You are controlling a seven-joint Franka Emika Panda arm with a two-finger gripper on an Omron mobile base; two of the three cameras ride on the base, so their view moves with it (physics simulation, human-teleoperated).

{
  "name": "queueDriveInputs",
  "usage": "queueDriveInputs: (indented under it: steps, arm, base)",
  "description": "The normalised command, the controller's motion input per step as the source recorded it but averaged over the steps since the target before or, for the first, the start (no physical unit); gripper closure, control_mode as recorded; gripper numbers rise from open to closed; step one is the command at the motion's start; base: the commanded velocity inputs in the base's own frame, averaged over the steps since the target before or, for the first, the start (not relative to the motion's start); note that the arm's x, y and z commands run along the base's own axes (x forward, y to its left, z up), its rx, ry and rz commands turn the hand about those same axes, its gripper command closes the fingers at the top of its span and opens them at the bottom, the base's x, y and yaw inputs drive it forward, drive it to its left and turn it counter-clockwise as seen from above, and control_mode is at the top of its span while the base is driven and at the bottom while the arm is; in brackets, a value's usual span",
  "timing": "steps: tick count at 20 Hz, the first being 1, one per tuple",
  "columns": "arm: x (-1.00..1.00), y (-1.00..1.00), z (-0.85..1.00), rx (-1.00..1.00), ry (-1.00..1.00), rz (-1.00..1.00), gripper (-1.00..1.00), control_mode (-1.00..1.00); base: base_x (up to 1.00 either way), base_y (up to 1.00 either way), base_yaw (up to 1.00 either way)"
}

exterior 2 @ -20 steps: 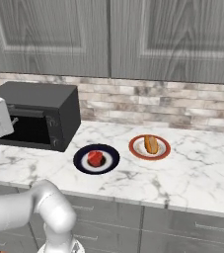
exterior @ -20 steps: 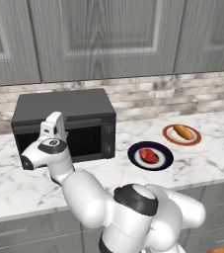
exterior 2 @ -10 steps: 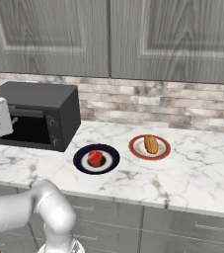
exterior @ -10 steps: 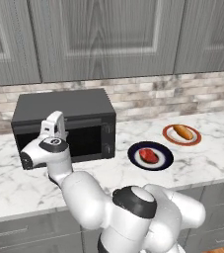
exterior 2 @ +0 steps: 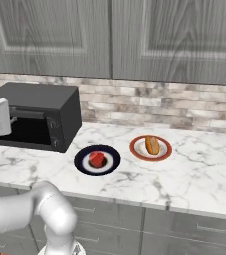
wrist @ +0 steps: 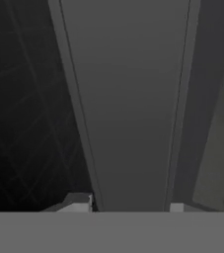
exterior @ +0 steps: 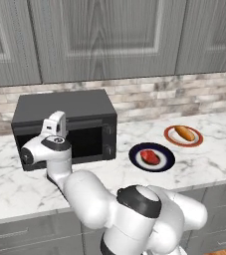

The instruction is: Open the toaster oven door. Place the hotdog bun on the top rack in the toaster oven and place the steak on the bottom rack.

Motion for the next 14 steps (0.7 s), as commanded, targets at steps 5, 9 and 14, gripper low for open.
queueDriveInputs:
  steps: [5,9,14]
  arm:
    - [0.14,0.18,-0.8,0.0,0.31,0.07,1.0,-1.0]
    - [0.19,0.27,-0.94,-0.02,0.28,0.05,1.0,-1.0]
    - [0.16,0.28,-0.94,-0.02,0.16,0.08,1.0,-1.0]
  base:
    - [0.0,0.0,0.0]
    - [0.0,0.0,0.0]
    - [0.0,0.0,0.0]
